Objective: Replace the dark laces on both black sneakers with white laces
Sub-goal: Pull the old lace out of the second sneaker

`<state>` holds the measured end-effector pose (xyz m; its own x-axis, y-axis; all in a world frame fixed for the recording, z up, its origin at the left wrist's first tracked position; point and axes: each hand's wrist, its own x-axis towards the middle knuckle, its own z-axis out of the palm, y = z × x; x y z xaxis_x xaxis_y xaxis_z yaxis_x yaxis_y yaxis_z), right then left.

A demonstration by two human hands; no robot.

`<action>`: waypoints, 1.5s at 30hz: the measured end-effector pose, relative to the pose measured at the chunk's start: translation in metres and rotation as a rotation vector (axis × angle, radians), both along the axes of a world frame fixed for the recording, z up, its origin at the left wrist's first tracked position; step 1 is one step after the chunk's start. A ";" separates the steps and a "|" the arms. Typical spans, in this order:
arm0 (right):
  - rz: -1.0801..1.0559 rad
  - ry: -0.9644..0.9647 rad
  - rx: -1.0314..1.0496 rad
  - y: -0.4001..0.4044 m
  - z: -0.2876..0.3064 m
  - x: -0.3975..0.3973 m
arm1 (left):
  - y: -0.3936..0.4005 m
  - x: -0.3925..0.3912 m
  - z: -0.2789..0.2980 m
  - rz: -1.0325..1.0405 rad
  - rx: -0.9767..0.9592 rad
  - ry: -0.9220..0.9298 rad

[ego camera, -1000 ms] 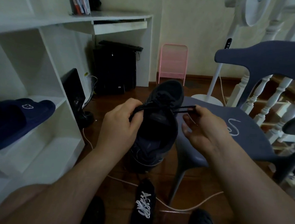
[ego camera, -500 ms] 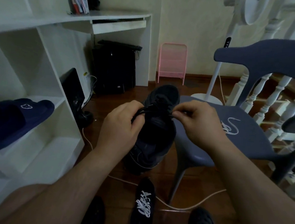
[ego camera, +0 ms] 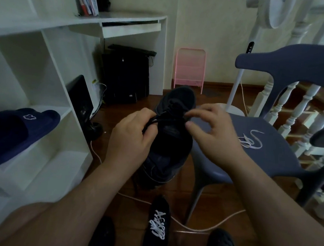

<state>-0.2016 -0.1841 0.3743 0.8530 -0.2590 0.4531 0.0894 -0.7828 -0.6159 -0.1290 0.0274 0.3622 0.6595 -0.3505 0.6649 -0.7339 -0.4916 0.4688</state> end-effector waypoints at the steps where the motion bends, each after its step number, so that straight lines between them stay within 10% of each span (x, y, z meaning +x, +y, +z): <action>1: 0.005 0.041 -0.051 0.005 0.000 0.000 | -0.001 -0.001 -0.001 -0.009 0.008 -0.001; 15: -0.392 -0.142 0.635 -0.010 0.007 0.001 | -0.001 0.001 -0.002 0.055 0.034 -0.014; 22: -0.135 0.054 0.516 -0.004 0.002 -0.001 | 0.000 -0.001 -0.001 0.039 0.008 -0.005; 31: -0.025 0.105 -0.181 0.012 0.001 0.000 | -0.002 0.000 -0.004 0.030 0.036 -0.011; 37: 0.248 0.053 0.585 0.021 0.013 -0.003 | -0.002 0.001 -0.004 0.049 0.019 0.020; 45: 0.184 0.168 0.268 0.013 0.008 -0.004 | -0.004 -0.001 -0.006 0.028 0.022 0.034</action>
<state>-0.2059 -0.1714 0.3824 0.9531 -0.1848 0.2397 0.0942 -0.5715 -0.8152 -0.1297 0.0239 0.3558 0.6915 -0.3461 0.6340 -0.7035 -0.5219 0.4824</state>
